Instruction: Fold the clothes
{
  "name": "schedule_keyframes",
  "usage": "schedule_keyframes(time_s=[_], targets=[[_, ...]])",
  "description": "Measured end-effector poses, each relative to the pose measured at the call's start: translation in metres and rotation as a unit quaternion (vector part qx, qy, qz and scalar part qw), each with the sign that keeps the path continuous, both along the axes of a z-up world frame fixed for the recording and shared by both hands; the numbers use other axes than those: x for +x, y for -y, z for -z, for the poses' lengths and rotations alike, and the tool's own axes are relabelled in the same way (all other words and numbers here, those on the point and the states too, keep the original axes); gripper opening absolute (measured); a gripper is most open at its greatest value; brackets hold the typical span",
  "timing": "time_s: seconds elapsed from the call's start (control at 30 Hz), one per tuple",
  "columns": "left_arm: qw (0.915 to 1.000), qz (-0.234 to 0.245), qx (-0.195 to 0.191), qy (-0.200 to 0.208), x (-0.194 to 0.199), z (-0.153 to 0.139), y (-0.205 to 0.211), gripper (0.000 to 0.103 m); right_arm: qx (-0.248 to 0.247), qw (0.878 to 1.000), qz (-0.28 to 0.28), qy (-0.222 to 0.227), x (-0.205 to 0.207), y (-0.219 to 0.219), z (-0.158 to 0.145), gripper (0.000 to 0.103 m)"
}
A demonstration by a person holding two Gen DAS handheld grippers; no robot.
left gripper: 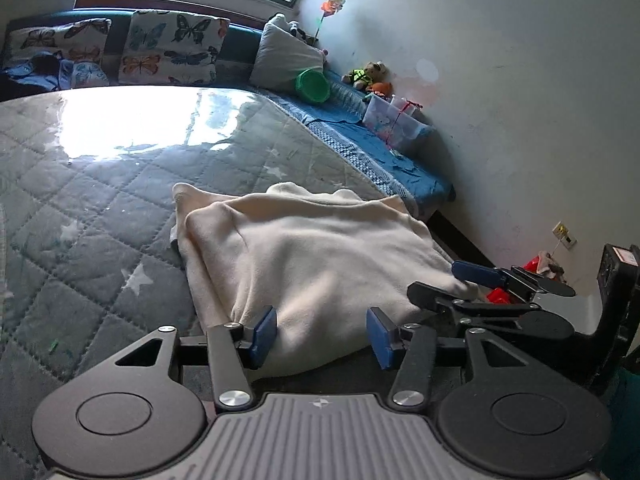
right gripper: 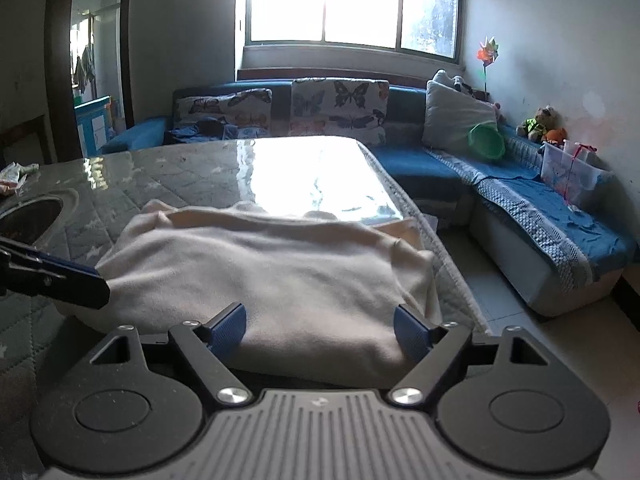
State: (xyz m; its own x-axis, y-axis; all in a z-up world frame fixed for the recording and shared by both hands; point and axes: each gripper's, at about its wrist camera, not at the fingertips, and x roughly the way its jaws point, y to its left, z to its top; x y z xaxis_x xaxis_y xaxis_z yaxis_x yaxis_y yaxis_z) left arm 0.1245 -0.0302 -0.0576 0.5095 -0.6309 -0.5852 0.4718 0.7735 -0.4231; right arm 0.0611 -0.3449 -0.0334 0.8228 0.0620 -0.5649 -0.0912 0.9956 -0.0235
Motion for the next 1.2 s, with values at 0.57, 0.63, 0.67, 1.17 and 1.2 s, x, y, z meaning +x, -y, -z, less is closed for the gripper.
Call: schedule_keyframes(time_s=[0.57,0.63,0.67,1.17,1.2], targets=[[0.9997,-0.023,-0.001,-0.001,-0.013,-0.002,-0.01,0.074,0.036,0.999,0.023,0.016,-0.008,0.01,-0.009,0.082],[0.9996,-0.027,0.004,-0.001,-0.016,-0.002,-0.013,0.076,0.042,0.999,0.03,0.018,-0.007,0.01,-0.008,0.079],[0.9995,-0.03,0.006,-0.002,-0.018,-0.001,-0.015,0.077,0.052,0.998,0.03,0.018,-0.008,0.01,-0.007,0.076],[0.996,-0.086,0.024,0.004,-0.044,-0.008,-0.057,0.095,0.088,0.996,-0.007,0.019,-0.02,-0.007,-0.009,0.067],[0.9957,-0.089,0.025,0.003,-0.045,-0.008,-0.06,0.095,0.098,0.995,-0.01,0.014,-0.019,-0.007,-0.008,0.067]])
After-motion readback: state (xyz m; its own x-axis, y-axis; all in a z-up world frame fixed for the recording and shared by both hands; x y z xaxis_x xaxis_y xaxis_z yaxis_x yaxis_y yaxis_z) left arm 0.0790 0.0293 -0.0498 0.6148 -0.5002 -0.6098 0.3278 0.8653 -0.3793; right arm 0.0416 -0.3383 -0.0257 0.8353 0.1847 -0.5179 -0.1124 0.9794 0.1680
